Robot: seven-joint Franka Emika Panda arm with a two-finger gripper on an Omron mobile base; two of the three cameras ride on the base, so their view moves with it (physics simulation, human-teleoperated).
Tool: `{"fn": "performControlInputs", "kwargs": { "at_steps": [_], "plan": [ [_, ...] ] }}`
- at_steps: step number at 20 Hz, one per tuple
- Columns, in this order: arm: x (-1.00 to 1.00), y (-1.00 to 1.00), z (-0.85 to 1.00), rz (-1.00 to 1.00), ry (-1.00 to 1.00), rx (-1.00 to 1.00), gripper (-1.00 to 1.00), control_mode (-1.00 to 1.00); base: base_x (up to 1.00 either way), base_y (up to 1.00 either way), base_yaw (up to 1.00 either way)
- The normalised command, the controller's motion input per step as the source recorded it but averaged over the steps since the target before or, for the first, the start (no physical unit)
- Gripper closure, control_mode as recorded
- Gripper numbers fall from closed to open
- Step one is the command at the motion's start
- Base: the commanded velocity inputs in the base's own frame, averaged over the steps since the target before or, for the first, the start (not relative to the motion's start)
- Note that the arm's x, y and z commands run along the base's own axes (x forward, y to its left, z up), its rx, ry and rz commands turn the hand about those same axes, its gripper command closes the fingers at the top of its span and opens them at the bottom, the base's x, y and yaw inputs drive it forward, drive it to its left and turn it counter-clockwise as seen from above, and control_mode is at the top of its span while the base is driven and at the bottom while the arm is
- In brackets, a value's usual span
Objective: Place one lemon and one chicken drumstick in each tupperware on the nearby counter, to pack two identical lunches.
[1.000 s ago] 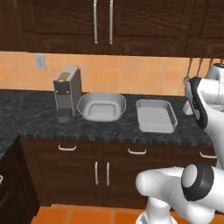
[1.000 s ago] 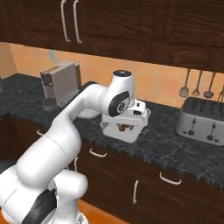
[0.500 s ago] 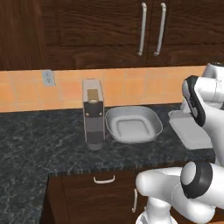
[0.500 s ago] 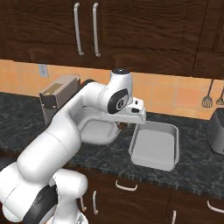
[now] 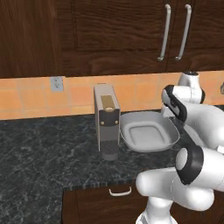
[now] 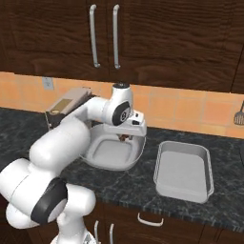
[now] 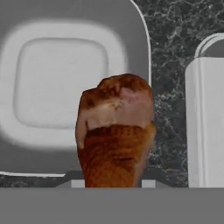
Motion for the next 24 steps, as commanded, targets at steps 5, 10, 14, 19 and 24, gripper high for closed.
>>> {"fn": "performControlInputs", "kwargs": {
  "at_steps": [5, 10, 14, 19, 24],
  "plan": [
    [1.00, 0.22, -0.90, 0.00, 0.09, 0.06, 1.00, -1.00, 0.00, 0.00, 0.00],
    [0.95, 0.16, -0.66, 0.00, -0.04, 0.00, 1.00, -1.00, 0.00, 0.00, 0.00],
    [0.88, 0.23, -0.98, 0.00, 0.00, 0.00, -1.00, -1.00, 0.00, 0.00, 0.00],
    [0.15, 0.00, -0.29, 0.00, -0.08, 0.00, -1.00, -1.00, 0.00, 0.00, 0.00],
    [-0.12, 0.00, 0.61, 0.00, -0.01, 0.02, -1.00, -1.00, 0.00, 0.00, 0.00]
  ]
}}
